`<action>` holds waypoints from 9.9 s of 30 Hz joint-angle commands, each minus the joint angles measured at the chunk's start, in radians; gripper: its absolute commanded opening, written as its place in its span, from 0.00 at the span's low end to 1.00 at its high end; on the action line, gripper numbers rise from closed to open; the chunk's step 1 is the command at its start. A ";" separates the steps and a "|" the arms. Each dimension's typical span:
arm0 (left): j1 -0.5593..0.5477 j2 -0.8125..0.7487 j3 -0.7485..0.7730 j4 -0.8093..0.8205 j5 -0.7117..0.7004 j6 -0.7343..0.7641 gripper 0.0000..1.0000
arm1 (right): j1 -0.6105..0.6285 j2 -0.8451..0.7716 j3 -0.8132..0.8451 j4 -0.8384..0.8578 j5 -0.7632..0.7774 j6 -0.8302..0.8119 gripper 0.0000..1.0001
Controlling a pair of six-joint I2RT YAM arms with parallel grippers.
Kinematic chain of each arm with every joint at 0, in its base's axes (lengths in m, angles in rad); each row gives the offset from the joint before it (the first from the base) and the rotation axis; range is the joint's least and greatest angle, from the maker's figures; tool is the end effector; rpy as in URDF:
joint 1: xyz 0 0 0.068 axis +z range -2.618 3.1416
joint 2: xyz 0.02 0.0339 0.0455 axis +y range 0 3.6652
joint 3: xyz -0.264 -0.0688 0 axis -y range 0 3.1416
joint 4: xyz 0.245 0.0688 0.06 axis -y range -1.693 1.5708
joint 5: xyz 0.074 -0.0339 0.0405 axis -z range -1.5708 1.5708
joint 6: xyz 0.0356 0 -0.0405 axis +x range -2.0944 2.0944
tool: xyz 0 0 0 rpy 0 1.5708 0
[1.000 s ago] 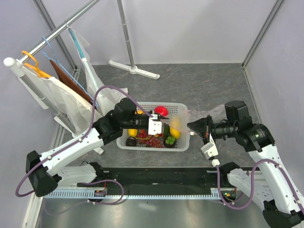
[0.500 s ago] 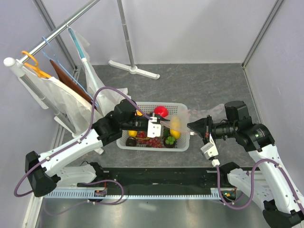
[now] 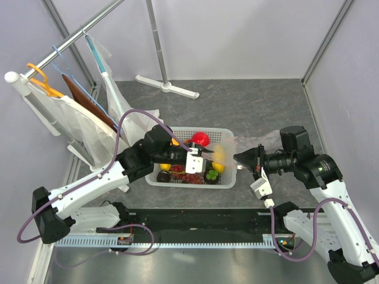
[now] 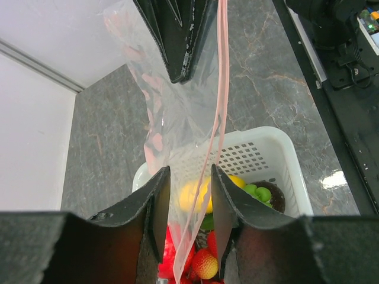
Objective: Place the food in the zip-top bag and seal the zipper
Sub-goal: Open the zipper of the food storage bag, then pick up the fake fruit from the bin.
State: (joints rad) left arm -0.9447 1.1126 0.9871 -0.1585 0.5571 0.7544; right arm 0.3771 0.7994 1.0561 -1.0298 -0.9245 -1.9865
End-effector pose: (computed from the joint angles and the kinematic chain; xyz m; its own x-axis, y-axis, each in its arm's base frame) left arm 0.1335 -0.2167 0.3499 0.5551 0.2244 -0.8010 0.8304 -0.0928 0.5495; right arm 0.1067 0.0728 0.3564 0.9511 -0.2159 -0.2210 -0.2899 -0.3764 -0.8799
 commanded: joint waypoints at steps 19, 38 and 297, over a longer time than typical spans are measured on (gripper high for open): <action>-0.005 0.007 0.024 0.054 0.009 0.045 0.40 | 0.005 -0.012 -0.001 -0.009 -0.053 -0.152 0.00; -0.006 -0.004 0.019 0.005 0.067 0.049 0.40 | 0.005 -0.005 0.004 0.000 -0.050 -0.132 0.00; 0.287 0.587 0.357 -0.260 -0.338 -0.641 0.95 | 0.177 0.030 -0.215 0.553 1.282 2.485 0.00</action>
State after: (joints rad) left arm -0.6254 1.6516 1.2858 -0.4236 0.3122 0.0906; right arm 0.5591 0.8345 0.8440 -0.5083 0.3527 0.4728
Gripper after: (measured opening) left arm 0.947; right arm 0.011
